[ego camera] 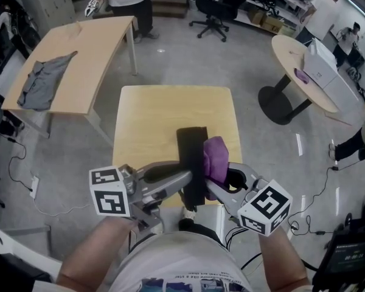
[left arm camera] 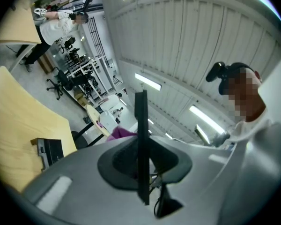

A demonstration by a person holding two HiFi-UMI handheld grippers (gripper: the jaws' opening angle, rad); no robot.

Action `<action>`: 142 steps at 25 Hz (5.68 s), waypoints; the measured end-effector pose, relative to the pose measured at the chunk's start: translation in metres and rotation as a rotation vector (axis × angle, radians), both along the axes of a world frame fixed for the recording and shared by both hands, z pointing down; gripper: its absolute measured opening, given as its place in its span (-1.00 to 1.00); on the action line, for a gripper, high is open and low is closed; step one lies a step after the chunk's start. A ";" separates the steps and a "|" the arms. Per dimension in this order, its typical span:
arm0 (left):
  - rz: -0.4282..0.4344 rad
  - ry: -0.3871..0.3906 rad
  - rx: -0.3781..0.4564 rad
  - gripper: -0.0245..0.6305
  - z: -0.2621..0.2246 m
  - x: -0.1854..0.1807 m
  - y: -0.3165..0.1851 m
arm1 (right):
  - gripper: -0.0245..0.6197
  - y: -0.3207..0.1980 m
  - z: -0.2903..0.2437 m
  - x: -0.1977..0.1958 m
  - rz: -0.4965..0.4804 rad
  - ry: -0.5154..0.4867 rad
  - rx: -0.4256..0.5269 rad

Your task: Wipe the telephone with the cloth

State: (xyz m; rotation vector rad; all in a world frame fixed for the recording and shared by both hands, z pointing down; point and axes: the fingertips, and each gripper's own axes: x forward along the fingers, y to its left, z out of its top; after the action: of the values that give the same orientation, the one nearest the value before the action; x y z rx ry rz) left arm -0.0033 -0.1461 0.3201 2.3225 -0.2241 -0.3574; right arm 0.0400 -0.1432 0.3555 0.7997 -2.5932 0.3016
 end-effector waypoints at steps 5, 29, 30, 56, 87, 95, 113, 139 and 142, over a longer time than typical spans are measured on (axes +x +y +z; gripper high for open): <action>0.000 0.006 -0.001 -0.68 0.000 0.001 -0.003 | -0.57 0.015 0.017 0.005 -0.027 0.030 -0.027; 0.125 0.021 0.017 -0.68 -0.004 0.020 0.036 | -0.57 -0.044 -0.044 0.001 0.073 -0.061 0.121; 0.127 0.023 0.017 -0.68 -0.005 0.020 0.038 | -0.57 -0.043 -0.044 -0.003 0.058 -0.060 0.123; 0.018 0.045 0.010 -0.68 -0.015 -0.011 0.004 | -0.57 0.038 0.028 0.002 -0.046 0.073 -0.004; -0.069 -0.028 -0.072 -0.68 0.037 -0.015 -0.031 | -0.57 0.059 0.025 0.054 0.166 0.020 -0.039; -0.125 -0.081 -0.164 -0.68 0.104 -0.020 -0.049 | -0.57 0.033 0.014 0.089 0.316 -0.091 -0.018; -0.142 -0.080 -0.331 -0.68 0.245 0.007 -0.085 | -0.57 0.011 0.050 0.113 0.274 -0.061 -0.167; -0.129 -0.085 -0.392 -0.68 0.299 0.029 -0.100 | -0.57 -0.012 0.074 0.099 0.188 -0.035 -0.281; -0.126 -0.088 -0.398 -0.68 0.299 0.029 -0.101 | -0.57 -0.013 0.076 0.098 0.184 -0.037 -0.285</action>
State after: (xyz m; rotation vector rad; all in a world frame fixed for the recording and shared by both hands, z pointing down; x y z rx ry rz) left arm 0.0261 -0.2472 0.6195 1.9374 -0.4450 -0.2463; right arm 0.1384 -0.1567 0.4312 0.9342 -2.4359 0.7273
